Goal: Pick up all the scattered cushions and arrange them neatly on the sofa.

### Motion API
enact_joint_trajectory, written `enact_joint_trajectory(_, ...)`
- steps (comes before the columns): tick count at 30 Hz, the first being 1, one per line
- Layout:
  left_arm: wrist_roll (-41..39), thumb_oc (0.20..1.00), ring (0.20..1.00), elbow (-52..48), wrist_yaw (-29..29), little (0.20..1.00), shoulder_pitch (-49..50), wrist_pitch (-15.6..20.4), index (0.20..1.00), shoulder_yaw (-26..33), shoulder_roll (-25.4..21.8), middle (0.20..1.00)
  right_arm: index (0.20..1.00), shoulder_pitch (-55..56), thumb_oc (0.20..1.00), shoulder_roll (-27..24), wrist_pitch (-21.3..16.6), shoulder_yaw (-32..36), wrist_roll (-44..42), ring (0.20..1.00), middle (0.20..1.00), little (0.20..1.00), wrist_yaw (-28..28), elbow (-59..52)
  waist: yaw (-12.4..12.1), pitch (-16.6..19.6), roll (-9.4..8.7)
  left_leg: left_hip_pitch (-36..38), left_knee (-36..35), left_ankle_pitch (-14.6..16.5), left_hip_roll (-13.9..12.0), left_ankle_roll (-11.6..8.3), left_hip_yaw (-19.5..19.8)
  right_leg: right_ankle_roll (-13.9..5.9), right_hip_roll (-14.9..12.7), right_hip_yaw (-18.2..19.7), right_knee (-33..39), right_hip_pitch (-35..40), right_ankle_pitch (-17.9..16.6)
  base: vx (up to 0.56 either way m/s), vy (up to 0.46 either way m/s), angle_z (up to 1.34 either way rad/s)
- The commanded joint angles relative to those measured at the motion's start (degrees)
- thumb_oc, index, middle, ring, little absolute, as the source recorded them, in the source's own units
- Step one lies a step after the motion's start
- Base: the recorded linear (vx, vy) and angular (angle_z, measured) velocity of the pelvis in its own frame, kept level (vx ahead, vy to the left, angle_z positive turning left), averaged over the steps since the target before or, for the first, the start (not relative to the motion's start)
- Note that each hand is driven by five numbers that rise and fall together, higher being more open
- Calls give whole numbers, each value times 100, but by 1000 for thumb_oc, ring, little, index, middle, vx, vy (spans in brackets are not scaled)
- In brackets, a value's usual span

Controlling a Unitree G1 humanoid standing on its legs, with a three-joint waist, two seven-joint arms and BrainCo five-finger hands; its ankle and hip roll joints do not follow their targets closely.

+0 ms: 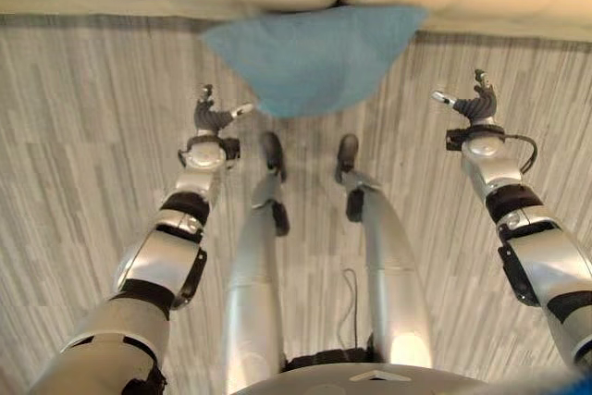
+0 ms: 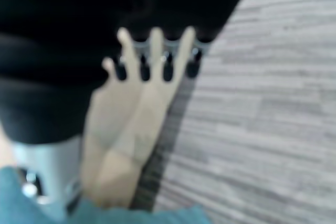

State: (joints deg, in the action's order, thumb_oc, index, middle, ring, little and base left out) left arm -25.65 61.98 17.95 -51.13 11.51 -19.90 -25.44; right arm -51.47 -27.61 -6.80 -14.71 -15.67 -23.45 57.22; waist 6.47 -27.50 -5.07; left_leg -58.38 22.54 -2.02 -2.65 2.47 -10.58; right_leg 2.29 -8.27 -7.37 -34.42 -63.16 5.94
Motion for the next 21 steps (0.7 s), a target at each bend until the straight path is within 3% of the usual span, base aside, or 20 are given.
enact_joint_trajectory(1, 90, 1000, 1000, 75, 288, 1000, 498, 69, 1000, 221, 165, 1000, 1000, 713, 1000, 7, -229, -91, -322, 1000, 1000, 1000, -363, -24, 94, 947, 104, -344, 503, 1269, 69, 183, 334, -269, 70, 91, 532, -136, 210, 27, -46, -5)
enact_joint_trajectory(6, 50, 1000, 1000, 151, 392, 1000, 37, 47, 1000, 99, 127, 1000, 1000, 442, 1000, -26, -271, -137, -393, 1000, 1000, 1000, -527, -63, 184, 853, 44, -625, 587, 1293, 71, 186, 394, -287, 112, 138, 393, -453, 230, 18, -19, -1)
enact_joint_trajectory(14, -113, 1000, 1000, 189, 640, 1000, -501, 118, 1000, 145, -53, 1000, 1000, 95, 1000, -42, -339, -178, -428, 1000, 1000, 1000, -676, -34, 249, 1026, -7, -1308, 712, 1264, 104, 240, 440, -356, 137, 172, 265, -1164, 146, 9, 1, -1)
enact_joint_trajectory(21, -220, 1000, 1000, -270, 856, 1000, -383, 250, 1000, 254, 72, 1000, 1000, 162, 1000, -90, -355, -136, -374, 1000, 1000, 1000, -752, -178, 197, 829, 5, -1109, 488, 1165, 174, 211, 521, -406, 127, 132, 409, -986, 106, 1, 3, 0)
